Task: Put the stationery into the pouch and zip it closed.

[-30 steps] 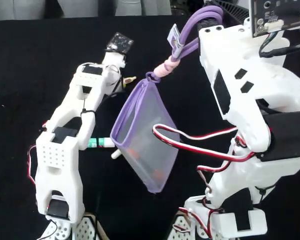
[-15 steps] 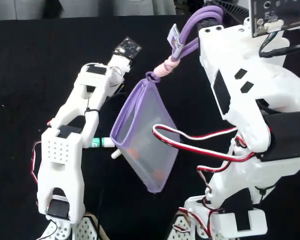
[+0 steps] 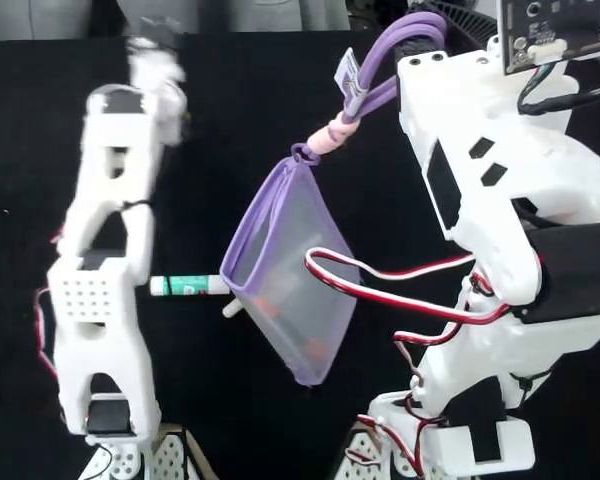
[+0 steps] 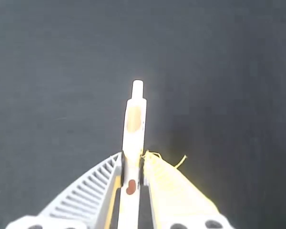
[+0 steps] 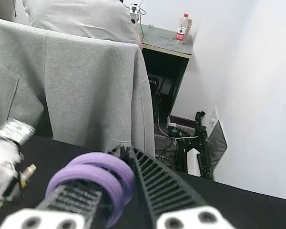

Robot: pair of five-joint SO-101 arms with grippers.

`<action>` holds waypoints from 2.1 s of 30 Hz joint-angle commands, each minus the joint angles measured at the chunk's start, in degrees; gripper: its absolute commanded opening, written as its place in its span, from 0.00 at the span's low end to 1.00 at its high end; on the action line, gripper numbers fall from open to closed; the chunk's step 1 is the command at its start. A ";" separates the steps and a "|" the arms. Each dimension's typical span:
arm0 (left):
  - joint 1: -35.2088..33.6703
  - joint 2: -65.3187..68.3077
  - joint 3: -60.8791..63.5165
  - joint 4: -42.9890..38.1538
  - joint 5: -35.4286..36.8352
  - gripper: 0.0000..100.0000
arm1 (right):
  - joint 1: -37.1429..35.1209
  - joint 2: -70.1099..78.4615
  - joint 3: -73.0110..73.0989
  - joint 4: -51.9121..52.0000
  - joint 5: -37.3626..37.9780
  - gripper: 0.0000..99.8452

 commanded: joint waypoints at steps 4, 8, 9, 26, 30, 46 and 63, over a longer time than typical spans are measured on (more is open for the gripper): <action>-2.33 -9.32 -22.81 19.69 20.13 0.03 | 1.14 -2.15 -1.89 0.18 -0.09 0.01; 0.57 -13.01 -33.10 28.57 23.82 0.03 | 1.14 -2.15 -1.89 0.18 -0.09 0.01; 0.92 -13.36 -35.82 30.07 25.85 0.03 | 1.14 -2.15 -1.89 0.18 -0.09 0.01; 7.52 -28.57 -52.62 42.02 34.73 0.03 | 1.14 -2.15 -1.89 0.18 -0.09 0.01; 12.44 -38.59 -46.90 42.02 34.73 0.03 | 1.14 -2.15 -1.89 0.18 -0.09 0.01; 14.99 -82.90 0.13 32.35 34.73 0.03 | 0.79 -2.15 -1.54 0.18 -0.09 0.01; 18.15 -131.34 85.05 -37.80 34.55 0.03 | 0.70 -2.07 -1.45 0.18 -0.26 0.01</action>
